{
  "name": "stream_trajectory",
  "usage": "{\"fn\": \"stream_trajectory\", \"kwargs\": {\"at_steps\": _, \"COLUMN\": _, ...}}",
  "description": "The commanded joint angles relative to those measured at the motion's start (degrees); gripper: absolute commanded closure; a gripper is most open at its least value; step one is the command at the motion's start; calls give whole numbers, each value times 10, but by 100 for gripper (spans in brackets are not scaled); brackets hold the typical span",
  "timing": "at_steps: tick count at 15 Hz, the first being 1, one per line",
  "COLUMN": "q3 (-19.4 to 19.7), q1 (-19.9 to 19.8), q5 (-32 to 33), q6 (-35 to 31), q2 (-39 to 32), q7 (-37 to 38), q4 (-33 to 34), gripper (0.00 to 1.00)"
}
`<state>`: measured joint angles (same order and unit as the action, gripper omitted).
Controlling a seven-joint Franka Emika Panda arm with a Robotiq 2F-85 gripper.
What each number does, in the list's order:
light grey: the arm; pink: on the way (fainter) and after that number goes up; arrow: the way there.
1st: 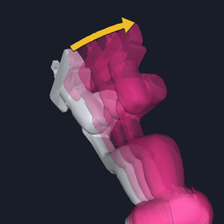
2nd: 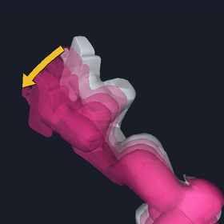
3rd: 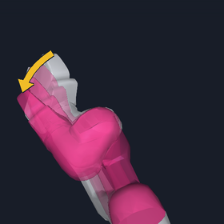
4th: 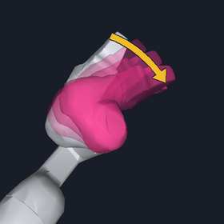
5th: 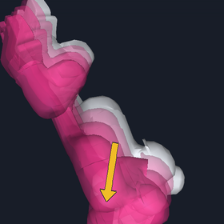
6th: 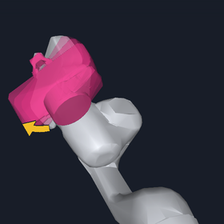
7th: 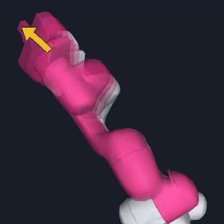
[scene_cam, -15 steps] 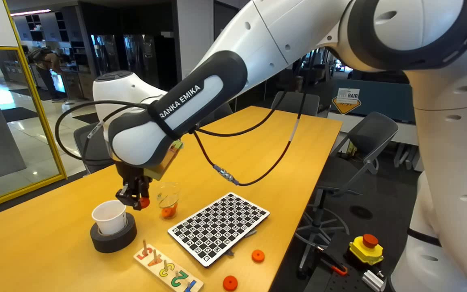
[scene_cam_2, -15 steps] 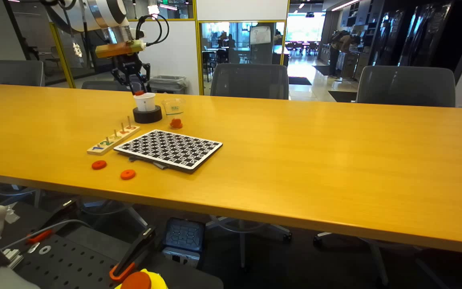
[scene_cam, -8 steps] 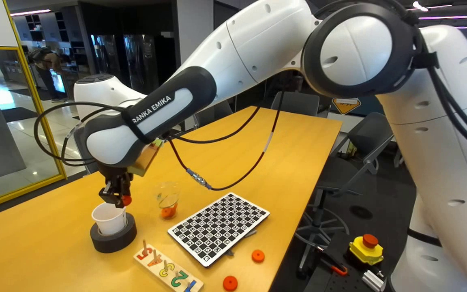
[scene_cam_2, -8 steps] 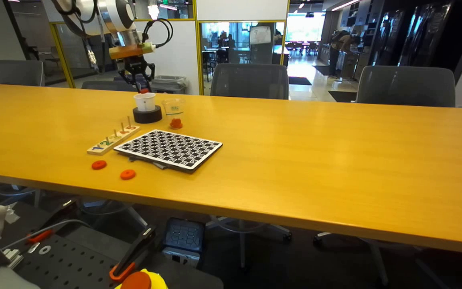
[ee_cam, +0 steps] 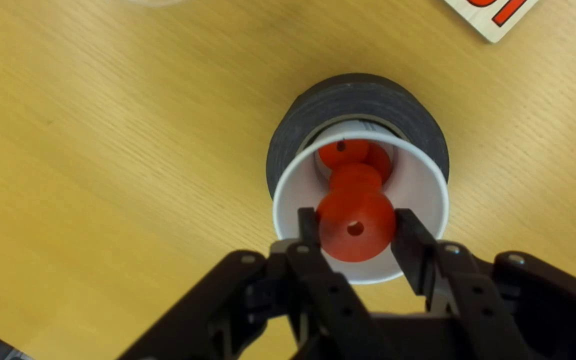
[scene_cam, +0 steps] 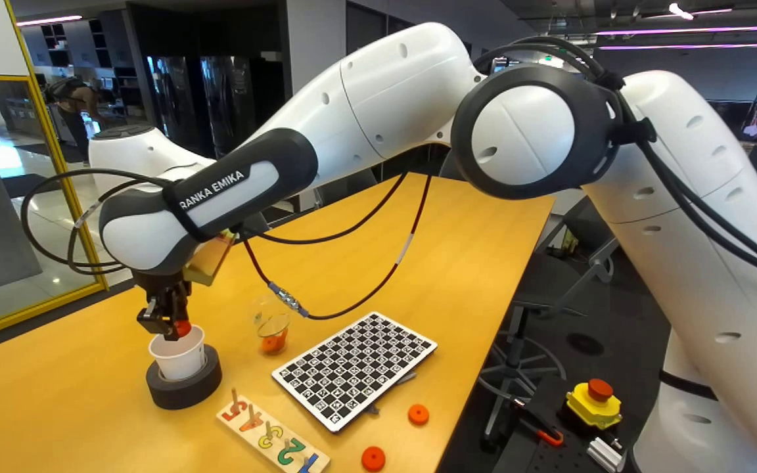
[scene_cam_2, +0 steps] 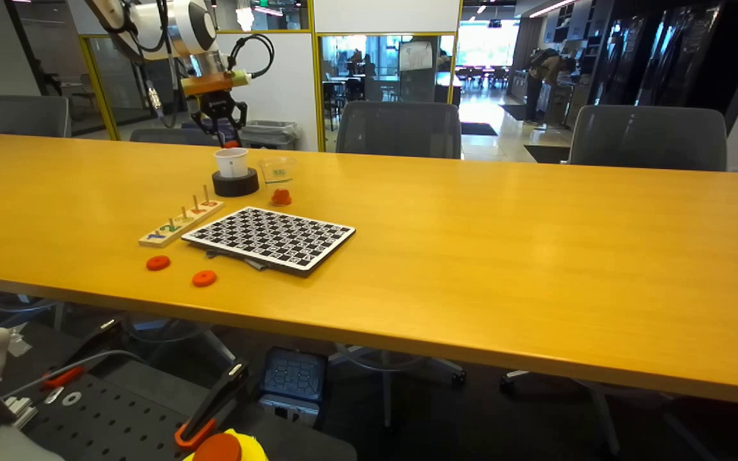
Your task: Pick up all the orange objects from the checkers board and the table, and put them in two cups
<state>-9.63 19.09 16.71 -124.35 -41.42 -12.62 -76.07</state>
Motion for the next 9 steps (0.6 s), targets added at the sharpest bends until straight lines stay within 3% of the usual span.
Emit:
{"fn": "stream_trajectory", "kwargs": {"at_steps": 1, "q3": -4, "q1": 7, "q5": -10, "q6": 33, "q2": -33, "q7": -26, "q4": 66, "gripper": 79}}
{"fn": "stream_trajectory", "kwargs": {"at_steps": 4, "q3": -4, "q1": 8, "q5": -12, "q6": 42, "q2": -45, "q7": -32, "q4": 83, "gripper": 79}}
{"fn": "stream_trajectory", "kwargs": {"at_steps": 5, "q3": -4, "q1": 8, "q5": -14, "q6": 45, "q2": -48, "q7": -33, "q4": 87, "gripper": 63}}
{"fn": "stream_trajectory", "kwargs": {"at_steps": 6, "q3": -5, "q1": 8, "q5": -15, "q6": 49, "q2": -51, "q7": -35, "q4": 92, "gripper": 34}}
{"fn": "stream_trajectory", "kwargs": {"at_steps": 7, "q3": -4, "q1": 8, "q5": -15, "q6": 53, "q2": -53, "q7": -34, "q4": 95, "gripper": 33}}
{"fn": "stream_trajectory", "kwargs": {"at_steps": 9, "q3": -2, "q1": 8, "q5": -14, "q6": 60, "q2": -53, "q7": -33, "q4": 97, "gripper": 19}}
